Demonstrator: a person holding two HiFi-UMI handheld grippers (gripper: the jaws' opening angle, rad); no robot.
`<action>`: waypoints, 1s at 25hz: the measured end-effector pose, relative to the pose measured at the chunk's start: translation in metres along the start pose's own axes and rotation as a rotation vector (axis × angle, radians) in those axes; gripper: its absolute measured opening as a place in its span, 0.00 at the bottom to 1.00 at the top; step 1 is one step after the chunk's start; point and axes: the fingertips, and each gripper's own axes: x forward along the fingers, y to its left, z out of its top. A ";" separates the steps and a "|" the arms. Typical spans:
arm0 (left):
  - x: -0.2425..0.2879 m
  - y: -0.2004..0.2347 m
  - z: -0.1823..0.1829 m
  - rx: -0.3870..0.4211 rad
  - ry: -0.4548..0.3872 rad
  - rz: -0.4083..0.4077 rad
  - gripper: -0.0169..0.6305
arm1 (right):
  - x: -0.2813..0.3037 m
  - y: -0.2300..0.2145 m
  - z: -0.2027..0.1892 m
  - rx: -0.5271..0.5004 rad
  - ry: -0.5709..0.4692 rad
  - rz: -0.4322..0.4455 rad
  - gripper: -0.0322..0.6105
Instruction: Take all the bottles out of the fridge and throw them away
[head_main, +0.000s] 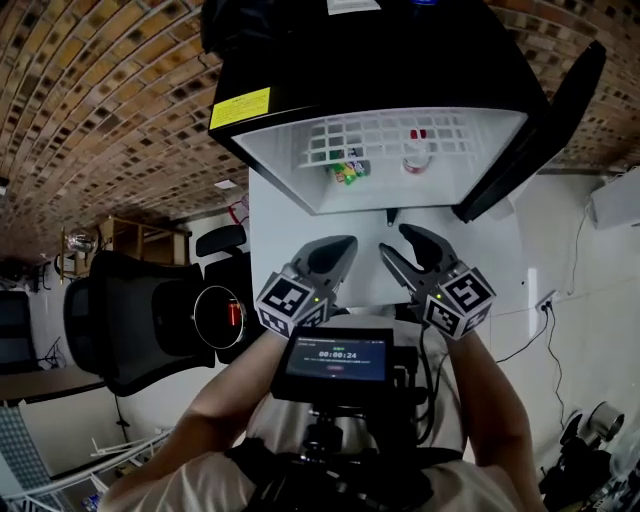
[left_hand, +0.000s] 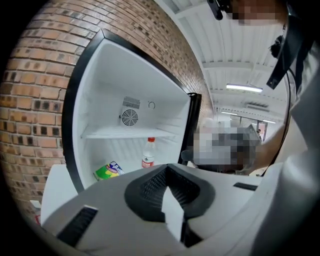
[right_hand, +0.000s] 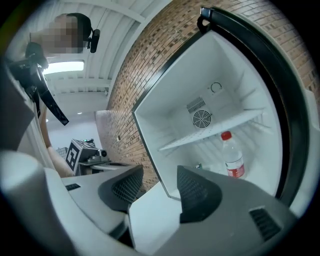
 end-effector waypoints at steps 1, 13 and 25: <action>0.004 -0.003 0.001 0.002 0.004 -0.004 0.03 | -0.003 -0.003 0.001 0.000 -0.006 -0.006 0.36; 0.027 -0.008 0.004 -0.054 -0.014 0.003 0.03 | -0.023 -0.024 0.013 -0.016 -0.034 -0.027 0.36; 0.042 -0.008 -0.001 -0.064 0.000 0.029 0.04 | -0.036 -0.038 0.013 -0.015 -0.037 -0.045 0.36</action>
